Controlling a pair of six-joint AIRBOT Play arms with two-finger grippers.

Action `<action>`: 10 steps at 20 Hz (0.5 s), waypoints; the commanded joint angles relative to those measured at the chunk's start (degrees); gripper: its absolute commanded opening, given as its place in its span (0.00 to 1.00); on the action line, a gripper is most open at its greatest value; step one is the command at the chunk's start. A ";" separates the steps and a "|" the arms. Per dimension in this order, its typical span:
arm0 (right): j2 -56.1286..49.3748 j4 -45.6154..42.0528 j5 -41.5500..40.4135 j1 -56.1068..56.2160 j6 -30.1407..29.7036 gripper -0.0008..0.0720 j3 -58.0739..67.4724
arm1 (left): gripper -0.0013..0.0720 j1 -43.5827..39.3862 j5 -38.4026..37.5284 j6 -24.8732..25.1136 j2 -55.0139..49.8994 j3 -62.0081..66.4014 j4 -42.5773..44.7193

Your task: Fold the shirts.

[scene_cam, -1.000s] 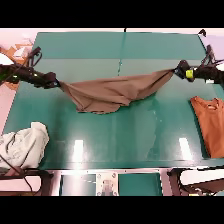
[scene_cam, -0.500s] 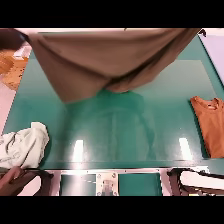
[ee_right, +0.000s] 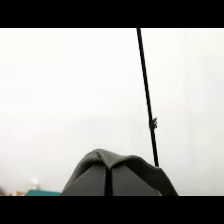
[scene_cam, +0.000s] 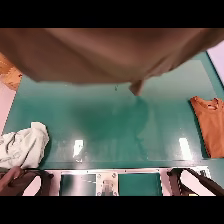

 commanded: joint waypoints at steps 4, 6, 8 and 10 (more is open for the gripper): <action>-5.99 -0.04 -1.49 0.92 0.33 0.03 -0.90 | 0.05 0.00 -0.92 -3.98 -4.72 -4.31 3.39; -11.52 -0.13 0.00 3.98 0.28 0.03 -2.89 | 0.05 0.00 -0.76 -3.98 -8.70 -9.20 3.37; -17.73 -2.47 0.22 7.91 0.26 0.04 -5.88 | 0.05 0.00 0.22 -3.87 -14.25 -14.84 3.30; -24.96 -6.23 -0.26 11.41 0.26 0.04 -8.24 | 0.05 0.00 3.37 -2.47 -20.57 -20.15 2.95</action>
